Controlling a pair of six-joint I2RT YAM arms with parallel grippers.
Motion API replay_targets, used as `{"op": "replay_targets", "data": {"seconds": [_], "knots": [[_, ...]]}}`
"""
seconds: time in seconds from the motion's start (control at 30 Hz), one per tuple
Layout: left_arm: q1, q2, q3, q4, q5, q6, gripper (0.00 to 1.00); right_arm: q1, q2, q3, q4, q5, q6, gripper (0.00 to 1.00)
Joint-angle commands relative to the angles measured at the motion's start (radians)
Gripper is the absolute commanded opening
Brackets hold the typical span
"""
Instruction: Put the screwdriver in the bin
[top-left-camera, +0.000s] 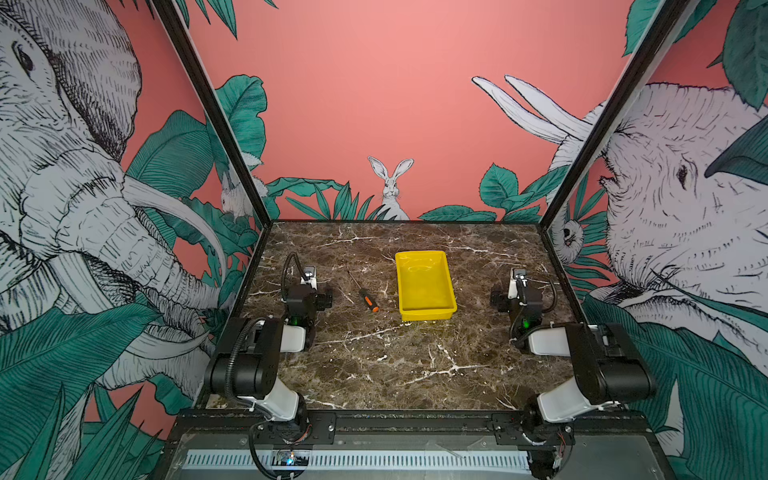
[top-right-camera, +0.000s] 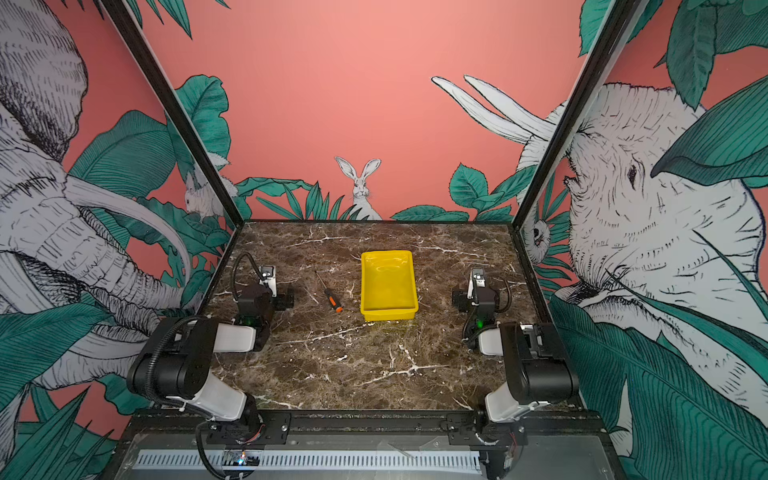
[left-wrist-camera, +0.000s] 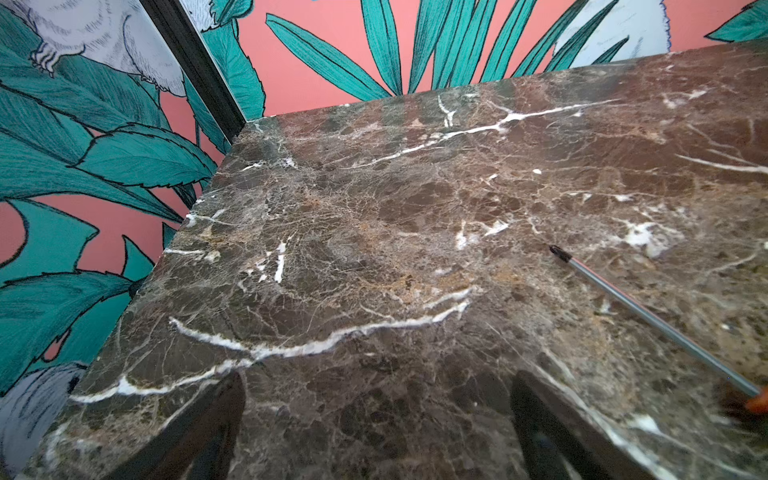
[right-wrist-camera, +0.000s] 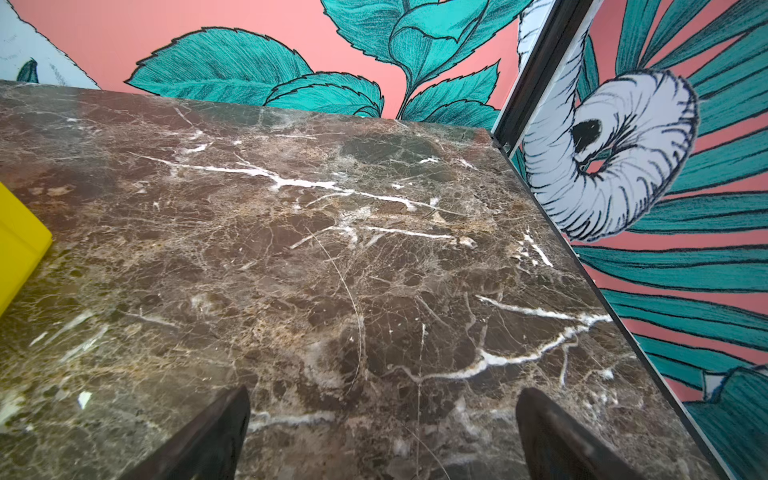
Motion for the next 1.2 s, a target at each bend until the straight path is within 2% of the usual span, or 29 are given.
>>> {"op": "replay_targets", "data": {"seconds": [0.0, 1.17], "knots": [[0.006, -0.014, 0.013, 0.0, 0.006, -0.003, 1.0, -0.001, 0.007, 0.009, 0.028, -0.006, -0.004, 0.99], [0.007, -0.015, 0.014, -0.002, 0.005, -0.004, 1.0, -0.001, 0.007, 0.013, 0.016, -0.012, -0.002, 0.99]]}}
